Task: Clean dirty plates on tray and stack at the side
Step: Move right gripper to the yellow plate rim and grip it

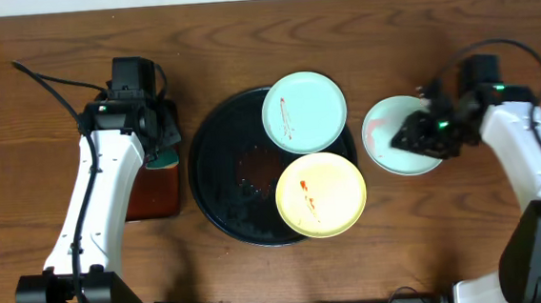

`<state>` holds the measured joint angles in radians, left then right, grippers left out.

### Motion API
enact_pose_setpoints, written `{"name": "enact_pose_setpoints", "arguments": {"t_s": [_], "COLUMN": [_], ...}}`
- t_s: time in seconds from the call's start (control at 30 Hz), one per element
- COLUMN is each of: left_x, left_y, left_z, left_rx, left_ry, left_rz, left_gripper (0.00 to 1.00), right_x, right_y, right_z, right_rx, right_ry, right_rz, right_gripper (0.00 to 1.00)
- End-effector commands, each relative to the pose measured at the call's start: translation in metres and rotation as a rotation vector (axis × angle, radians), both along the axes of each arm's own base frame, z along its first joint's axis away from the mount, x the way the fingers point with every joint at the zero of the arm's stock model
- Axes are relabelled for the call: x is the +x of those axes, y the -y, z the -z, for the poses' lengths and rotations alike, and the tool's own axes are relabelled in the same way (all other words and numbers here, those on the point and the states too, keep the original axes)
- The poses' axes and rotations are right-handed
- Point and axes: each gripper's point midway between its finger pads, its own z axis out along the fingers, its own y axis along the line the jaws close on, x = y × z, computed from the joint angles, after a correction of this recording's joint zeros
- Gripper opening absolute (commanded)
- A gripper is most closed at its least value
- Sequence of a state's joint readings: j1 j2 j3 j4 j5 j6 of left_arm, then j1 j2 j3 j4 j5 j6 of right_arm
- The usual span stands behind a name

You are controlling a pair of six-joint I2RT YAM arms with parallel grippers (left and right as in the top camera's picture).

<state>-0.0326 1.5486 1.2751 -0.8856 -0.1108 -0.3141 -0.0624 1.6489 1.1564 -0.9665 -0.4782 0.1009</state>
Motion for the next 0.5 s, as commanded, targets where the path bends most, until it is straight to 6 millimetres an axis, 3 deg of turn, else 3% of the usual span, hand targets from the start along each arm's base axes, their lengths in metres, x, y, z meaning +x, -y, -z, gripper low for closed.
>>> {"name": "enact_pose_setpoints", "arguments": {"t_s": [0.0,0.17,0.47], "left_x": [0.001,0.001,0.000], "left_y": [-0.002,-0.001,-0.001], "left_z": [0.000,0.001,0.001], "left_rx": [0.006,0.005,0.005], "left_ry": [-0.002,-0.004,-0.007], "left_rz": [0.005,0.005,0.005], "left_gripper": [0.08,0.08,0.08], "right_x": [-0.022,-0.041,-0.059], "right_y": [-0.035,-0.050,-0.071], "right_z": [0.010,0.033,0.053], "right_rx": [-0.032,-0.181,-0.190], "right_ry": [-0.023,-0.071,-0.085], "right_rz": [-0.151,-0.182,-0.216], "right_gripper": [0.45,0.47,0.38]}}
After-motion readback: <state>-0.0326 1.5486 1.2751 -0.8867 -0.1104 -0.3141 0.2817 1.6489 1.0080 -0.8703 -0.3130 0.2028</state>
